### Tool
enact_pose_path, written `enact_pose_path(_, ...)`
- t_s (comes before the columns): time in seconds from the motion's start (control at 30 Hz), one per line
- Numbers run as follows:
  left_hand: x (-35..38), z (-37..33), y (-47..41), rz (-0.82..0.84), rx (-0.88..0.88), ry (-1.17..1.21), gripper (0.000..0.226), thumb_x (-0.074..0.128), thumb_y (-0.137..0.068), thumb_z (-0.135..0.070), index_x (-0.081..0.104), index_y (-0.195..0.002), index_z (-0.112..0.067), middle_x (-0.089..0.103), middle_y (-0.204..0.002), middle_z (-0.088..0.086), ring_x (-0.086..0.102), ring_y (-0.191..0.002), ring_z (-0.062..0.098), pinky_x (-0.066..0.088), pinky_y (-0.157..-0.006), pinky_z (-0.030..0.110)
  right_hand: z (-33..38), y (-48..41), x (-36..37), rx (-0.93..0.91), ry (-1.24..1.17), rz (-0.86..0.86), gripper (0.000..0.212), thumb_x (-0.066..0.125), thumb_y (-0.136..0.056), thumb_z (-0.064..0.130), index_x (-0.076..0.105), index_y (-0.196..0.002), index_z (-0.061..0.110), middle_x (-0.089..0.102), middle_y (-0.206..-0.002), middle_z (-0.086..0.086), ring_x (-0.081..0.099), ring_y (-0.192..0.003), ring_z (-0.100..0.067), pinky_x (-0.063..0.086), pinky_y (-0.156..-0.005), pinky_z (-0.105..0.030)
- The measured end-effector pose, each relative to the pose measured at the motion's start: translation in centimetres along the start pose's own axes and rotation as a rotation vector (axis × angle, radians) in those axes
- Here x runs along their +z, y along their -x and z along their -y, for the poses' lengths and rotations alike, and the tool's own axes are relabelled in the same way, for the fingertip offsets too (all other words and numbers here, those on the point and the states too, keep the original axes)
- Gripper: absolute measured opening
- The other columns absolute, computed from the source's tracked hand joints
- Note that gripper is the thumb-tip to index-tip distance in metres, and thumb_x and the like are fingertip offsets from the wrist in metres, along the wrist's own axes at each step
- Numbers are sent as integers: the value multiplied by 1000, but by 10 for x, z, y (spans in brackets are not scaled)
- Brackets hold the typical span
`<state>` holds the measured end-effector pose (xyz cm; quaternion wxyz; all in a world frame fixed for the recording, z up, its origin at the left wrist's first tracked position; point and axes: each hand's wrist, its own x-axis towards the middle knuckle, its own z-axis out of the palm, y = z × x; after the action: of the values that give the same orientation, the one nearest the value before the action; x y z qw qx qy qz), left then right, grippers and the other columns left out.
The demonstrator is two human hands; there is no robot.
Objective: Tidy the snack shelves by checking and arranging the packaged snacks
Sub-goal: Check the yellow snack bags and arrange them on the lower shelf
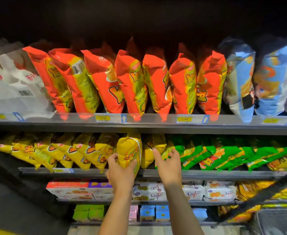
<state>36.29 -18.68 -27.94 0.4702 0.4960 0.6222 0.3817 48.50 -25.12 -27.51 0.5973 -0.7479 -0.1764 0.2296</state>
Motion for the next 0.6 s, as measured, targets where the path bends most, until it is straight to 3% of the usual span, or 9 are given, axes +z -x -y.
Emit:
enact_pose_path(0.1,15,2,-19,-13,12,46,72,93,-78,-27,46,-133,-33,62,-127,8,56,-125,34,52,-96,48,-2,-18,17,33,117,-114,101,71,-87,66,26,-164,17,37,-165,-8,38,-151,-29,38,-120,-53)
enact_pose_path(0.27,34,-2,-40,-25,-16,85,74,91,-81,-22,48,-141,-25,55,-133,10,50,-117,25,44,-87,39,-10,-34,37,95,262,-194,89,66,-89,66,38,-155,12,47,-152,-11,47,-139,-35,43,-112,-52)
enact_pose_path(0.37,45,2,-50,-40,0,84,74,93,-78,-25,48,-137,-26,60,-127,7,55,-124,30,53,-93,47,-12,-37,47,80,280,-237,64,69,-90,56,55,-126,5,56,-128,-17,53,-120,-38,49,-97,-50)
enact_pose_path(0.43,50,4,-53,-45,5,89,73,94,-77,-26,49,-135,-26,62,-123,5,60,-120,31,57,-96,51,-12,-36,51,63,258,-263,49,65,-89,51,56,-107,7,57,-111,-14,53,-107,-35,50,-87,-50)
enact_pose_path(0.53,56,6,-53,-46,-10,108,82,92,-80,-21,45,-147,-16,56,-139,8,56,-130,31,50,-103,40,-11,-33,50,38,230,-225,33,60,-91,49,51,-104,20,59,-107,-8,58,-100,-30,53,-86,-49)
enact_pose_path(0.6,59,8,-51,-46,-45,124,88,91,-82,-16,41,-154,-9,49,-149,14,51,-137,33,46,-104,40,-10,-32,46,41,205,-212,30,63,-95,44,55,-108,19,61,-110,-9,59,-98,-27,52,-84,-45)
